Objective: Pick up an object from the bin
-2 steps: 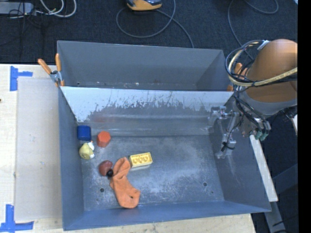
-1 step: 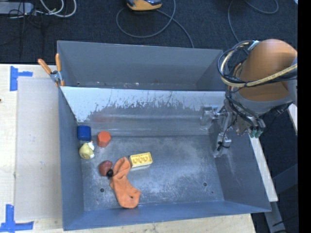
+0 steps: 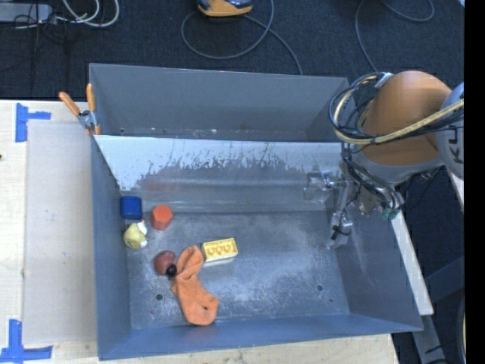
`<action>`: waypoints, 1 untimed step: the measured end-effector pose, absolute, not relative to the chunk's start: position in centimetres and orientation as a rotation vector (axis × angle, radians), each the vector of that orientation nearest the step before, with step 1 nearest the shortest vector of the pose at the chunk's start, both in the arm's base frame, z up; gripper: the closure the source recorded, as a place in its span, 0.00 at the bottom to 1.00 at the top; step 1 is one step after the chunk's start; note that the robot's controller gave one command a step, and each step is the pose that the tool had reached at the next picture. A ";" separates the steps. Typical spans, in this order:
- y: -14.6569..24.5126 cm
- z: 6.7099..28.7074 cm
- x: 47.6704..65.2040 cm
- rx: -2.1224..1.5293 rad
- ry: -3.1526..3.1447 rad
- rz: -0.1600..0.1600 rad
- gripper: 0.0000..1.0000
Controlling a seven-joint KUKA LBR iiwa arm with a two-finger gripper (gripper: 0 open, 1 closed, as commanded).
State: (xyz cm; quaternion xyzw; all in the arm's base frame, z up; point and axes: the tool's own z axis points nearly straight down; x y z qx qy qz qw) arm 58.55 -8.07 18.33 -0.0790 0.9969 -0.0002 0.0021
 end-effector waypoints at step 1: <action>-5.5 11.9 58.4 -0.449 3.110 0.002 0.00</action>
Offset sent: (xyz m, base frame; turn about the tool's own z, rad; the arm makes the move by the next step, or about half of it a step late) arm -0.0041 0.0627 -0.0955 -0.0248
